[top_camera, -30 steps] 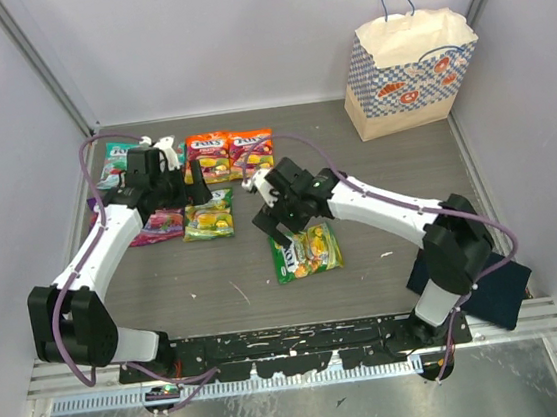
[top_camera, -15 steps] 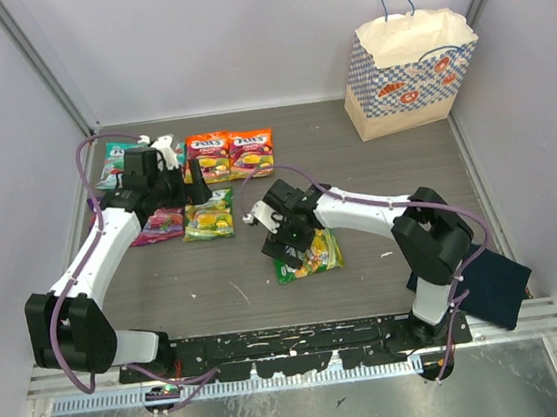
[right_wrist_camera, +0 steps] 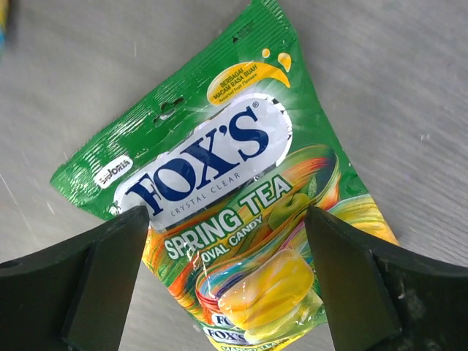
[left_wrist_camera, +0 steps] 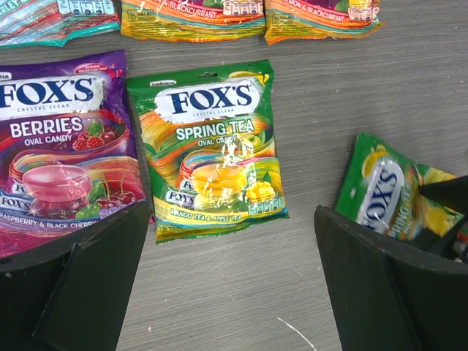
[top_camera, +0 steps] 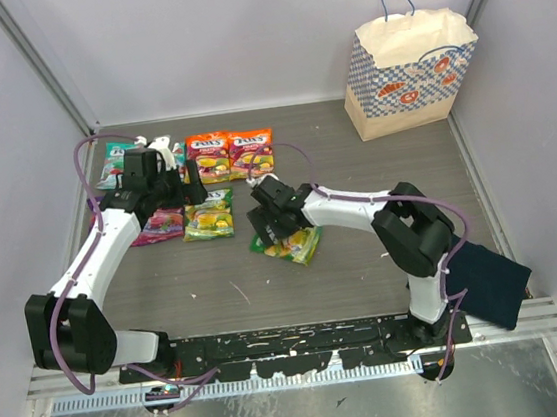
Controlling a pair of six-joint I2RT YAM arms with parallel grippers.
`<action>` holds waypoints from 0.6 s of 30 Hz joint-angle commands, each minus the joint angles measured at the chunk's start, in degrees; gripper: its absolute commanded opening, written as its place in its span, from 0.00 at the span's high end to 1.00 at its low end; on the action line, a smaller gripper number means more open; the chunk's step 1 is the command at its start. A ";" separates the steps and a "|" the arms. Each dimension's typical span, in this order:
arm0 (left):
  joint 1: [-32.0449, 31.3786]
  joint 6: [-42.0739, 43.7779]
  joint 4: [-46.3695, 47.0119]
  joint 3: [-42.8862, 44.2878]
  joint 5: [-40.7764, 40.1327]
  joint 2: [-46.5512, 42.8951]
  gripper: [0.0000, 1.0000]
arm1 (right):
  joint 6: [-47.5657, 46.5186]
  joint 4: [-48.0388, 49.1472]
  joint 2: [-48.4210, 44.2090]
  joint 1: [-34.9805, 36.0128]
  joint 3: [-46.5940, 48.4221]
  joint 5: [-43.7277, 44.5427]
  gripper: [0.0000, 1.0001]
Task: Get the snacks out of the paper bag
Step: Move the snack to the center of the board.
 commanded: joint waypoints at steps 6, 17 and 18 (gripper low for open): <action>0.31 -0.09 1.46 -0.21 -2.41 -2.21 0.02 | 48.85 -2.98 5.27 -0.75 9.60 19.64 0.00; 0.31 0.24 1.07 -0.20 -2.35 -3.00 0.02 | 13.09 8.46 -5.52 -0.62 11.17 16.21 0.01; 0.33 0.32 1.08 -0.29 -2.28 -3.08 0.02 | 6.07 9.04 -7.32 -0.70 9.20 14.98 0.00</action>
